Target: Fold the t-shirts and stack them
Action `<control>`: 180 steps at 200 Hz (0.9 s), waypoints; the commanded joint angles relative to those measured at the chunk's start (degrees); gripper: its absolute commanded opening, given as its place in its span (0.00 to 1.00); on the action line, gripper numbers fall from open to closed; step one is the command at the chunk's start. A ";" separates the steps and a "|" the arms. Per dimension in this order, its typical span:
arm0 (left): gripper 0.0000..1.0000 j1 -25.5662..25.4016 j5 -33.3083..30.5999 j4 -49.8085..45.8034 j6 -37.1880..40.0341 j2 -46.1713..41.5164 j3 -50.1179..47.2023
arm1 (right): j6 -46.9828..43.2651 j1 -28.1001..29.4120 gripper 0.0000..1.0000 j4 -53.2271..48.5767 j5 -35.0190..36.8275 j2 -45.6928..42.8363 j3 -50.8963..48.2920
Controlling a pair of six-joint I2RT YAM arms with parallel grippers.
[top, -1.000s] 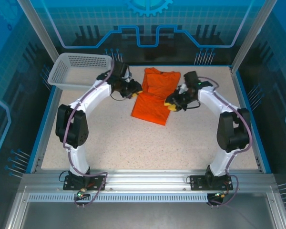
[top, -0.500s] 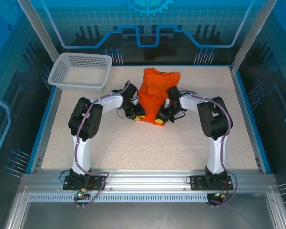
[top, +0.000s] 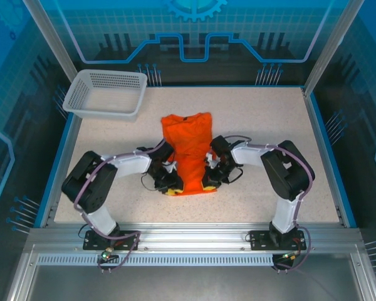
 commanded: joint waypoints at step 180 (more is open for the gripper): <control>0.38 2.55 -16.96 2.57 -0.88 -2.36 9.05 | -3.48 -0.08 0.11 -9.17 16.00 6.78 21.20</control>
